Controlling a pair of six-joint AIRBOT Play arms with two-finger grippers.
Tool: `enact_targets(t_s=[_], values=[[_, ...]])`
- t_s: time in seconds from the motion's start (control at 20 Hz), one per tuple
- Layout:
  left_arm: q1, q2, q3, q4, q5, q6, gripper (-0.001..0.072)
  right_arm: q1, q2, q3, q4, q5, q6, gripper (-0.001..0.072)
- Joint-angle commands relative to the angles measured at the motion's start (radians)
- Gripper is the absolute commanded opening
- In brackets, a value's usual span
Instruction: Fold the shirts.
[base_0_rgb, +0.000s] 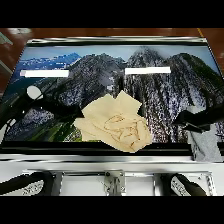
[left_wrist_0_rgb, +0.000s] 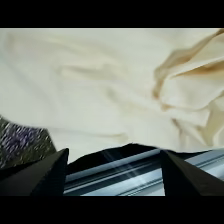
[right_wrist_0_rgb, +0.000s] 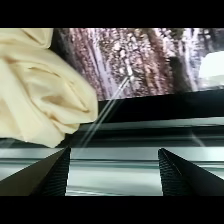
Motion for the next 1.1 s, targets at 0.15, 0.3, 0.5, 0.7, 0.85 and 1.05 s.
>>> enact_targets(t_s=[0.15, 0.3, 0.5, 0.7, 0.85, 1.05], values=[[-0.037, 0.017, -0.328, -0.175, 0.209, 0.032, 0.0713, -0.014, -0.009, -0.266, 0.235, -0.183, -0.069, 0.0673], [-0.065, -0.020, -0.338, -0.185, 0.274, 0.020, 0.0712, -0.014, -0.009, -0.293, 0.234, -0.202, -0.074, 0.0673], [-0.070, -0.079, -0.335, -0.283, 0.388, 0.025, 0.0711, -0.014, -0.009, -0.295, 0.250, -0.201, -0.085, 0.0673], [-0.090, -0.126, -0.335, -0.383, 0.467, 0.027, 0.0436, -0.014, -0.009, -0.295, 0.285, -0.232, -0.086, 0.0673], [-0.095, -0.119, -0.328, -0.388, 0.453, 0.099, 0.0041, 0.011, -0.009, -0.296, 0.324, -0.250, -0.101, 0.0673], [-0.095, -0.088, -0.328, -0.386, 0.427, 0.140, 0.0041, 0.230, -0.027, -0.328, 0.323, -0.385, -0.111, 0.0675]])
